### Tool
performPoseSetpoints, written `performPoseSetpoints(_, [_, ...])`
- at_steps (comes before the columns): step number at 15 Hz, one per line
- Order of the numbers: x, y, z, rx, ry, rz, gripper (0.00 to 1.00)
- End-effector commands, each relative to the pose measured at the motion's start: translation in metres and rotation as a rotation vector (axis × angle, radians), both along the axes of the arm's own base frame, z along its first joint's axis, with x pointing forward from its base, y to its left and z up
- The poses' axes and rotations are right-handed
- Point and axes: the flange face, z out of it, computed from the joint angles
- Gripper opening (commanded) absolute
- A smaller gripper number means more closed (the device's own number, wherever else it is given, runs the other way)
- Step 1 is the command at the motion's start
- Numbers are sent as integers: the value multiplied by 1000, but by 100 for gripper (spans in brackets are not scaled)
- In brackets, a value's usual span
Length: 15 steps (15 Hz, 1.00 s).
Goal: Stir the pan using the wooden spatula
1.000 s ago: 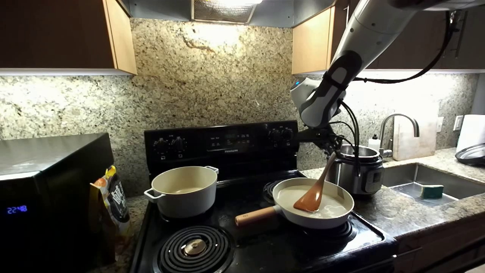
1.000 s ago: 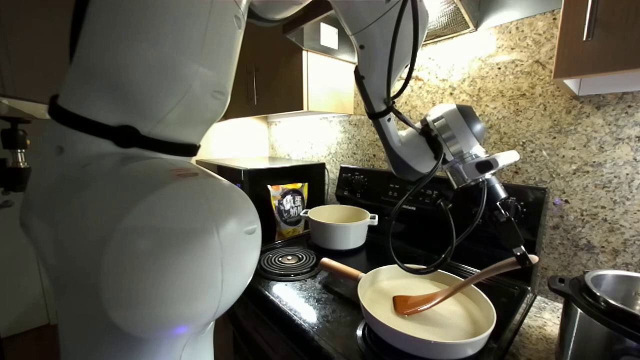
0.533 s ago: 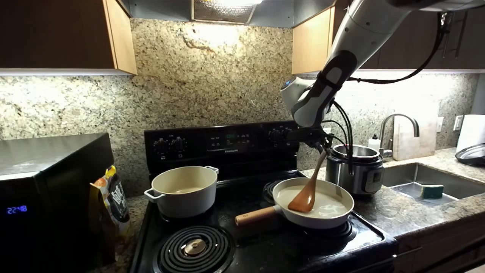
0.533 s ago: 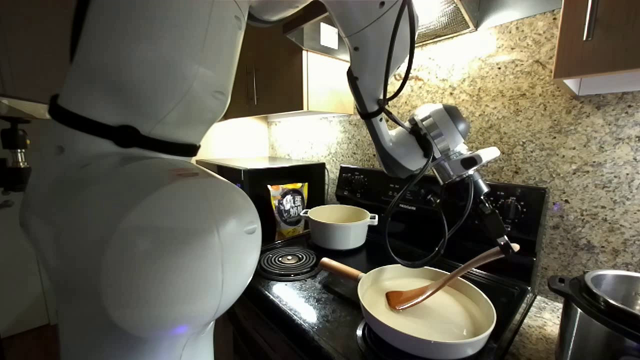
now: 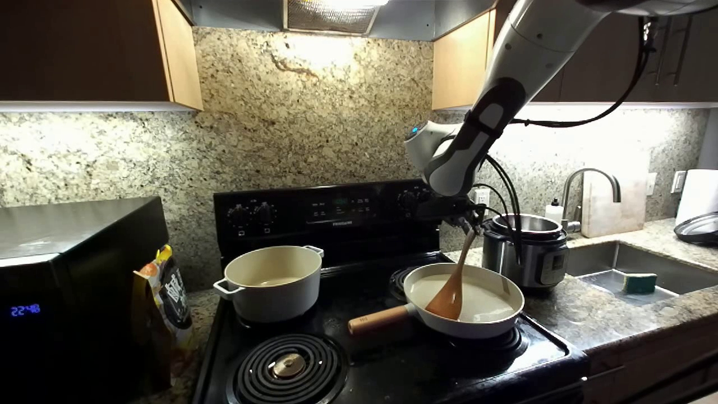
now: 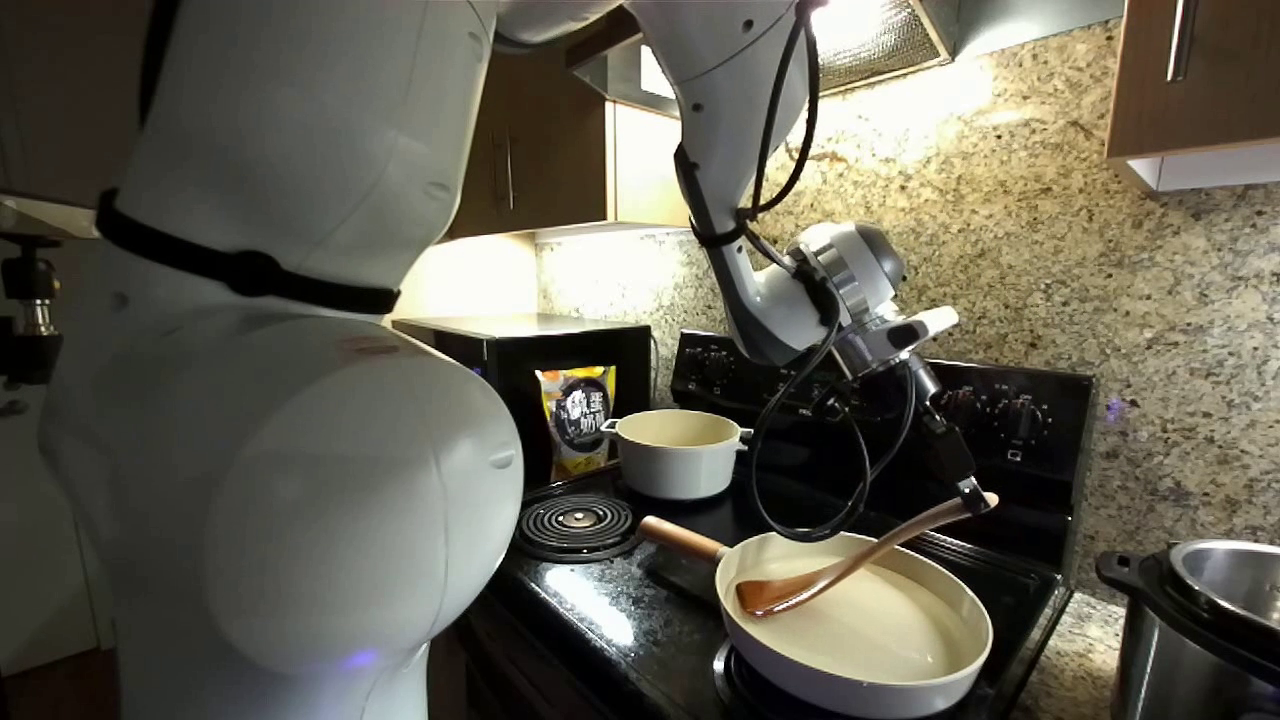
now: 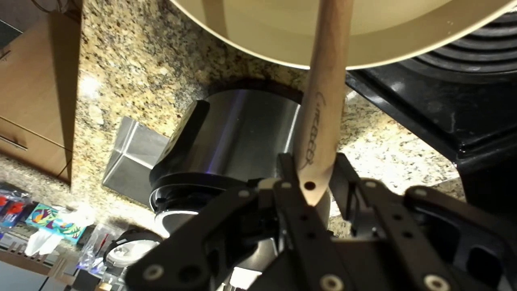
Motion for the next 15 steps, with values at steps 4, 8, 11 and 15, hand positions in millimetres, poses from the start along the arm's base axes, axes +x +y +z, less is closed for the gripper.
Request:
performPoseSetpoints(4, [-36, -25, -15, 13, 14, -44, 7])
performPoseSetpoints(8, [-56, -55, -27, 27, 30, -100, 7])
performPoseSetpoints(11, [-67, -81, -31, 25, 42, -146, 7])
performPoseSetpoints(15, [-75, -111, -27, 6, 44, -200, 7])
